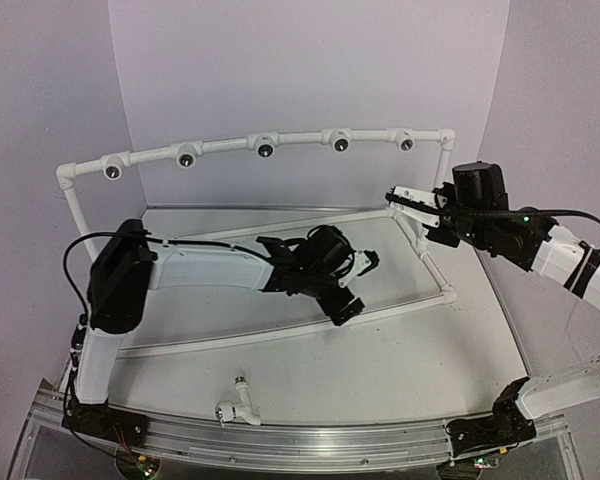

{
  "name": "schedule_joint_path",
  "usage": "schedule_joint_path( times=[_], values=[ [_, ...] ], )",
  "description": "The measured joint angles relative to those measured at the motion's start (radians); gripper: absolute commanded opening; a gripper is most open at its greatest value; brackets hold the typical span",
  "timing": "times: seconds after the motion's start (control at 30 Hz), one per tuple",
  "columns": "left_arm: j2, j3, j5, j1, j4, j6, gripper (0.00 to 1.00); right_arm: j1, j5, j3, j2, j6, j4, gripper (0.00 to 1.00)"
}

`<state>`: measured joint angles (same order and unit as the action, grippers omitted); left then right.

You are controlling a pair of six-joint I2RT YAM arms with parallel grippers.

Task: Install the water faucets
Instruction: Hold the pipeline at the center of the board.

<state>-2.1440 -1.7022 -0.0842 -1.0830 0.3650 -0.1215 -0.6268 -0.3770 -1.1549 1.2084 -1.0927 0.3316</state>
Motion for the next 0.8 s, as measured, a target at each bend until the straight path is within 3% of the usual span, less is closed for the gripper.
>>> schedule_joint_path(
  times=[0.2,0.37,0.5,0.57,0.8],
  values=[
    [-0.285,-0.272,0.060,0.002,-0.019,-0.041,0.95,0.067,-0.043,-0.024,0.054,-0.025,-0.069,0.00],
    [-0.385,-0.347,0.121,0.006,-0.026,-0.056,0.67,0.080,-0.069,-0.111,0.065,0.014,-0.054,0.00],
    [-0.396,-0.353,0.152,0.001,-0.031,-0.032,0.34,0.080,-0.046,-0.171,0.030,0.051,-0.048,0.08],
    [-0.397,-0.350,0.160,-0.008,-0.036,-0.039,0.27,0.080,-0.036,-0.172,-0.003,0.064,-0.040,0.00],
    [-0.359,-0.245,0.162,-0.034,-0.133,-0.119,0.06,0.080,0.006,-0.106,-0.083,0.061,0.003,0.00]
  ],
)
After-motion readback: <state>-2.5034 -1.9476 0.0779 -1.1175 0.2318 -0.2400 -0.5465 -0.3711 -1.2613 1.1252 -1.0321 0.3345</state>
